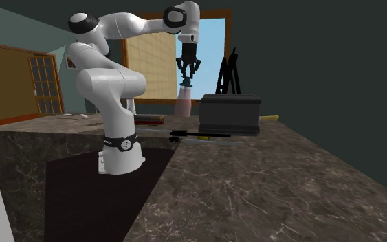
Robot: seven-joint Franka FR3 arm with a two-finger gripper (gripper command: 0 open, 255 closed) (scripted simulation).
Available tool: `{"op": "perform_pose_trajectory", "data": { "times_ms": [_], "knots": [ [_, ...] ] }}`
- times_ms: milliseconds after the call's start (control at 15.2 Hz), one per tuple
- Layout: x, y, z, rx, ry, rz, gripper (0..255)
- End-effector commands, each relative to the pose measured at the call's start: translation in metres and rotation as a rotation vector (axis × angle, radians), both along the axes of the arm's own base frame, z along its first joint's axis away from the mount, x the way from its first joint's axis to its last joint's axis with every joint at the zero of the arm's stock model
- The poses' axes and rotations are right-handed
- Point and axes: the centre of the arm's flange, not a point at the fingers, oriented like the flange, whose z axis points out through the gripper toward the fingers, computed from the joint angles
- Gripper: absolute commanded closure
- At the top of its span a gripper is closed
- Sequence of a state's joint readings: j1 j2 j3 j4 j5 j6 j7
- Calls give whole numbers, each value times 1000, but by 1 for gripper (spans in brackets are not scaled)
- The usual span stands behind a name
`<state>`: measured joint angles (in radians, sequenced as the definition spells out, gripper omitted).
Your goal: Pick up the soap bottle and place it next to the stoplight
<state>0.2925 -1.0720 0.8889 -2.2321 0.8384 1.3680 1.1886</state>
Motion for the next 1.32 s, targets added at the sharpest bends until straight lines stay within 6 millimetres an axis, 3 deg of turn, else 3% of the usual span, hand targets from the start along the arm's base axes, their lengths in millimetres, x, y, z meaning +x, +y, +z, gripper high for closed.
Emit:
{"op": "perform_pose_trajectory", "data": {
  "times_ms": [0, 858, 1254],
  "knots": [
    [1, 1, -10, 1, 0, 0, 255],
    [1, 1, -82, 1, 0, 0, 255],
    [1, 1, -82, 1, 0, 0, 255]
  ]
}}
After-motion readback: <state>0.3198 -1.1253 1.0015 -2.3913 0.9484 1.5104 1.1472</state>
